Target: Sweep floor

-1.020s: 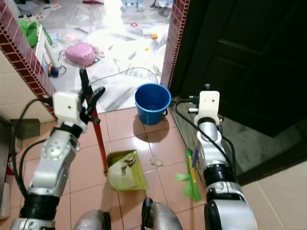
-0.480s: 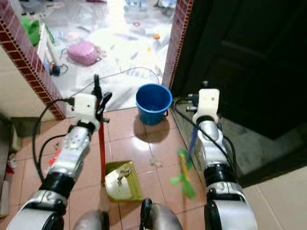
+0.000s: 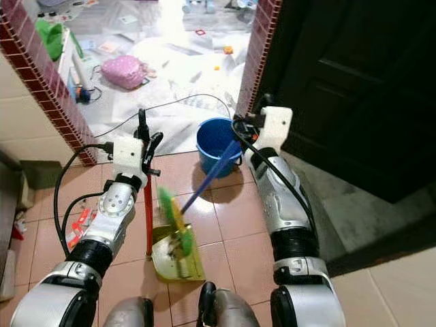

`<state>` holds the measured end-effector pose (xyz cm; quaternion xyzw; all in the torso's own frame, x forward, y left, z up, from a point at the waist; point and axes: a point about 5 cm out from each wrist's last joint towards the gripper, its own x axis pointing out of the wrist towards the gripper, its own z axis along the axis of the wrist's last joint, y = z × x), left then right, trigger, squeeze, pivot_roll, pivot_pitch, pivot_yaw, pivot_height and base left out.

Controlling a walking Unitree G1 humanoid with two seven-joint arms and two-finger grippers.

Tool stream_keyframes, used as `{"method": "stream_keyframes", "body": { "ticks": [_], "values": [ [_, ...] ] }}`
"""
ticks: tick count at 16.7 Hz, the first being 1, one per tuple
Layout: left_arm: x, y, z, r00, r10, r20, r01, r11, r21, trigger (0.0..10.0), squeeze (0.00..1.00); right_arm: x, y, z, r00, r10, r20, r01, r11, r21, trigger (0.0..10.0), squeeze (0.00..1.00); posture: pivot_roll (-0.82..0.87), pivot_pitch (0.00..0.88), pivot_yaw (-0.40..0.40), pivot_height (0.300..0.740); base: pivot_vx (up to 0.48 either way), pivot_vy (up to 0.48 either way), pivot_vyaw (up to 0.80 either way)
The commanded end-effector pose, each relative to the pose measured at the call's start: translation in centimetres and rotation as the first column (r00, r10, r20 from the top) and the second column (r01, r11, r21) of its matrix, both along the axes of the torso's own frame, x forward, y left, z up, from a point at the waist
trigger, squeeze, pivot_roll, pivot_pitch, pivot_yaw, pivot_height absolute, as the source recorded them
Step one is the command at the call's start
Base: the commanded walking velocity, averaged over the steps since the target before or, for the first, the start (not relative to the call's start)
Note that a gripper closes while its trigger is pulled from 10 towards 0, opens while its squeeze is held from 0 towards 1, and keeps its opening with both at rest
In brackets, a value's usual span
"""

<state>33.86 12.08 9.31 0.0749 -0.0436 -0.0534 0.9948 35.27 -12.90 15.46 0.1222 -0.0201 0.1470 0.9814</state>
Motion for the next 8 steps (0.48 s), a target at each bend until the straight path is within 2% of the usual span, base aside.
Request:
{"method": "stream_keyframes", "body": {
  "ticks": [1,4,8],
  "values": [
    [0.0,0.2,-0.6,0.999,0.013,-0.033,-0.012,1.000,0.017,10.0,0.00,0.0,-0.3,0.7,1.000,0.017,0.018,-0.016,1.000,-0.014,10.0,0.00,-0.09,0.130,-0.065,0.740,0.000,0.000,0.00],
    [0.2,0.5,-0.6,0.999,0.036,-0.030,-0.036,0.999,0.014,10.0,0.00,-0.2,-0.5,0.9,0.999,0.038,0.033,-0.036,0.997,-0.062,10.0,0.00,-0.09,0.125,-0.058,0.740,0.000,0.000,0.00],
    [0.4,0.7,0.7,0.999,0.037,0.036,-0.036,0.999,-0.020,10.0,0.00,-0.4,-1.4,1.1,0.994,-0.022,0.107,0.043,0.978,-0.204,10.0,0.00,-0.08,0.125,-0.051,0.740,0.000,0.000,0.00]
  ]
}}
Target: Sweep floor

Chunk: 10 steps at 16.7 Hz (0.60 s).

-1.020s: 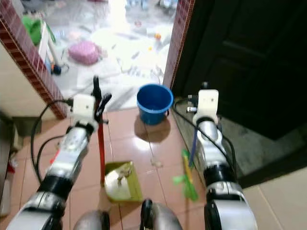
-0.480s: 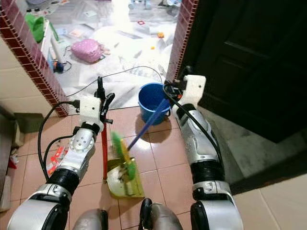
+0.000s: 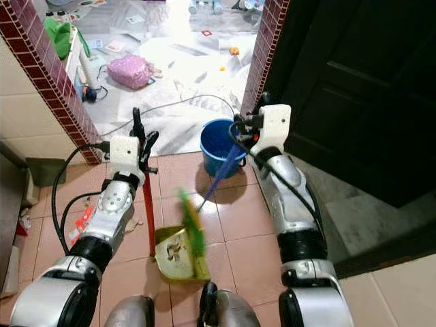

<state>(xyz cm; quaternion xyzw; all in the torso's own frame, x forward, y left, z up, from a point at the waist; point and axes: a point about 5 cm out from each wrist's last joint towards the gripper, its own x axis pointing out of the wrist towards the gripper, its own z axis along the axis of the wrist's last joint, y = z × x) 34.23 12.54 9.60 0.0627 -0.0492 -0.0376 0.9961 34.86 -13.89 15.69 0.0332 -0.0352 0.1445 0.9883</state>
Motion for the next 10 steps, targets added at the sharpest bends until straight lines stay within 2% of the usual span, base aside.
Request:
{"method": "stream_keyframes", "body": {
  "ticks": [1,3,5,6,7,8,10],
  "values": [
    [0.0,0.3,0.6,0.999,0.008,0.034,-0.008,1.000,0.001,10.0,0.00,-0.1,-0.4,0.9,0.998,-0.022,0.065,0.025,0.999,-0.048,10.0,0.00,-0.08,0.125,-0.051,0.740,0.000,0.000,0.00],
    [-0.4,0.0,0.2,0.999,-0.018,0.029,0.019,0.999,-0.026,10.0,0.00,-0.2,-0.5,0.6,0.997,-0.042,0.062,0.046,0.997,-0.063,10.0,0.00,-0.06,0.129,-0.052,0.740,0.000,0.000,0.00],
    [-0.5,-0.5,-0.1,0.998,-0.062,0.010,0.063,0.996,-0.058,10.0,0.00,-0.3,0.1,-0.1,0.999,-0.046,0.021,0.047,0.998,-0.033,10.0,0.00,-0.06,0.129,-0.050,0.740,0.000,0.000,0.00],
    [-0.4,-0.8,0.4,0.997,-0.076,0.027,0.078,0.995,-0.066,10.0,0.00,-0.3,0.1,-0.4,0.999,-0.045,0.020,0.047,0.995,-0.083,10.0,0.00,-0.07,0.126,-0.048,0.740,0.000,0.000,0.00],
    [-0.4,-0.9,0.8,0.996,-0.077,0.041,0.079,0.995,-0.066,10.0,0.00,-0.4,-0.3,-0.9,0.998,-0.064,0.024,0.067,0.988,-0.141,10.0,0.00,-0.07,0.126,-0.048,0.740,0.000,0.000,0.00],
    [-0.4,-0.4,1.7,0.996,-0.053,0.077,0.059,0.995,-0.078,10.0,0.00,-0.5,-1.7,-2.0,0.992,-0.124,0.006,0.122,0.967,-0.226,10.0,0.00,-0.07,0.125,-0.045,0.740,0.000,0.000,0.00],
    [-0.6,0.4,3.1,0.990,-0.031,0.136,0.043,0.995,-0.086,10.0,0.00,-0.7,-3.3,-3.3,0.977,-0.211,-0.036,0.195,0.947,-0.254,10.0,0.00,-0.06,0.130,-0.045,0.740,0.000,0.000,0.00]
  ]
}}
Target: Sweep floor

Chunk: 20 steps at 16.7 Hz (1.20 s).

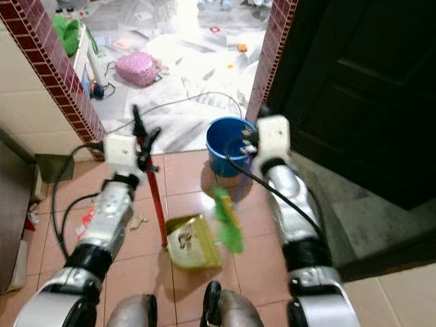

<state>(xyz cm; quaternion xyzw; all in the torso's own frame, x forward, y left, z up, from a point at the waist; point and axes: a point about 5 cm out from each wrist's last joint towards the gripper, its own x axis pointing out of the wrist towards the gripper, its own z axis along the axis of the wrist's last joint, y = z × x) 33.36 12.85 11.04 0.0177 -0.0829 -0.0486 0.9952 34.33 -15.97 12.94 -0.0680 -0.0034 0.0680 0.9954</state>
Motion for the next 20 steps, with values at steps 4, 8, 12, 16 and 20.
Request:
{"method": "stream_keyframes", "body": {
  "ticks": [4,8,12,16,20],
  "values": [
    [-0.4,2.2,7.2,0.972,0.048,0.230,-0.039,0.998,-0.045,10.0,0.00,-1.1,-2.4,-3.6,0.981,-0.151,-0.118,0.128,0.974,-0.185,10.0,0.00,-0.03,0.133,-0.061,0.740,0.000,0.000,0.00],
    [-0.6,3.6,12.1,0.929,0.133,0.344,-0.100,0.989,-0.110,10.0,0.00,-1.2,-3.4,-5.1,0.955,-0.249,-0.161,0.219,0.959,-0.180,10.0,0.00,-0.02,0.105,-0.034,0.740,0.000,0.000,0.00],
    [-0.4,3.9,17.4,0.872,0.151,0.465,-0.100,0.986,-0.133,10.0,0.00,-0.9,-3.4,-5.4,0.953,-0.249,-0.175,0.220,0.961,-0.170,10.0,0.00,-0.02,0.076,-0.033,0.740,0.000,0.000,0.00],
    [-0.4,4.1,19.8,0.849,0.156,0.506,-0.089,0.984,-0.154,10.0,0.00,-0.7,-3.3,-5.4,0.955,-0.243,-0.169,0.214,0.961,-0.175,10.0,0.00,-0.03,0.075,-0.036,0.740,0.152,0.000,0.00],
    [-0.4,4.0,20.5,0.843,0.155,0.516,-0.079,0.983,-0.167,10.0,0.00,-0.5,-3.3,-5.3,0.957,-0.238,-0.164,0.209,0.962,-0.178,10.0,0.00,-0.03,0.083,-0.039,0.740,0.407,0.000,0.00]
  ]
}}
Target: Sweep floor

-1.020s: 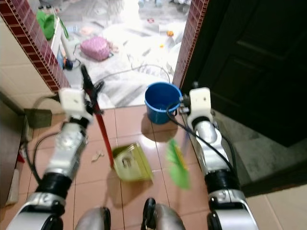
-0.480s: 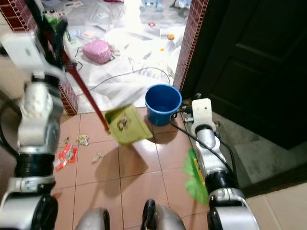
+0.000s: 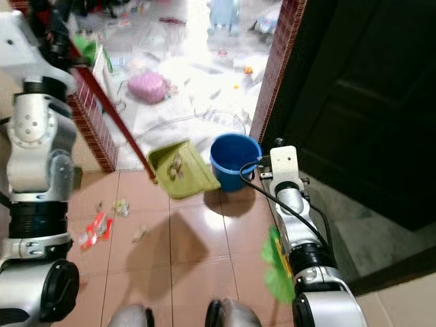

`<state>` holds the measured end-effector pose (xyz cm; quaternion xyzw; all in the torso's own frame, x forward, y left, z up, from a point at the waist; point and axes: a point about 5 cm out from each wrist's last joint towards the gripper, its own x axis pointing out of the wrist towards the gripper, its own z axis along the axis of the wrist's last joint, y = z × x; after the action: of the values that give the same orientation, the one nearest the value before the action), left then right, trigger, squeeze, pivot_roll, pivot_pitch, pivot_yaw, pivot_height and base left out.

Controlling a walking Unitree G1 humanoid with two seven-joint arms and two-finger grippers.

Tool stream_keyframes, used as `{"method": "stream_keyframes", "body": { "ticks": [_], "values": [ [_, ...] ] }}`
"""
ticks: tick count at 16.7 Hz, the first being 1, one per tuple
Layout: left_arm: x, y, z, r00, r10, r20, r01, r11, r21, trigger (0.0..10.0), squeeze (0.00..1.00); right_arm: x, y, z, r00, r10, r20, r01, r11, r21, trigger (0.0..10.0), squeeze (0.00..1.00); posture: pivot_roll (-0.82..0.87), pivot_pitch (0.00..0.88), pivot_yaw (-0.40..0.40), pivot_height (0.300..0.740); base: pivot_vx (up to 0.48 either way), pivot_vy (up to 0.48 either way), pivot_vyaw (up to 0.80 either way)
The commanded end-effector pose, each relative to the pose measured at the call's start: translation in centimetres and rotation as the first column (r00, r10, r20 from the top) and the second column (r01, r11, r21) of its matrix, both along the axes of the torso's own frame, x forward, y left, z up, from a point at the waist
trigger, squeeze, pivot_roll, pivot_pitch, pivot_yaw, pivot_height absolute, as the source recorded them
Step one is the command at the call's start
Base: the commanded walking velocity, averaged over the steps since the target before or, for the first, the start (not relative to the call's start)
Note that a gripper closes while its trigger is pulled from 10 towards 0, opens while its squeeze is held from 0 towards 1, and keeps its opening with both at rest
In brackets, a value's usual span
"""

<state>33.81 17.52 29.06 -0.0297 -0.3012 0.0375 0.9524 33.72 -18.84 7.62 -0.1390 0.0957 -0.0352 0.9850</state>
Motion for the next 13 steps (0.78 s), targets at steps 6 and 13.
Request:
{"method": "stream_keyframes", "body": {
  "ticks": [6,13],
  "values": [
    [-0.64,-0.64,2.79,0.993,-0.027,0.119,0.029,1.000,-0.013,10.0,0.00,0.09,-0.51,-0.08,1.000,0.000,-0.009,0.000,1.000,-0.015,10.0,0.00,-0.04,0.090,-0.045,0.740,0.462,0.000,0.00],
    [-0.62,-0.53,3.24,0.990,-0.025,0.136,0.028,1.000,-0.015,10.0,0.00,0.11,-0.42,-0.22,1.000,0.011,-0.015,-0.012,1.000,-0.018,10.0,0.00,-0.04,0.093,-0.047,0.740,0.456,0.000,0.00]
  ]
}}
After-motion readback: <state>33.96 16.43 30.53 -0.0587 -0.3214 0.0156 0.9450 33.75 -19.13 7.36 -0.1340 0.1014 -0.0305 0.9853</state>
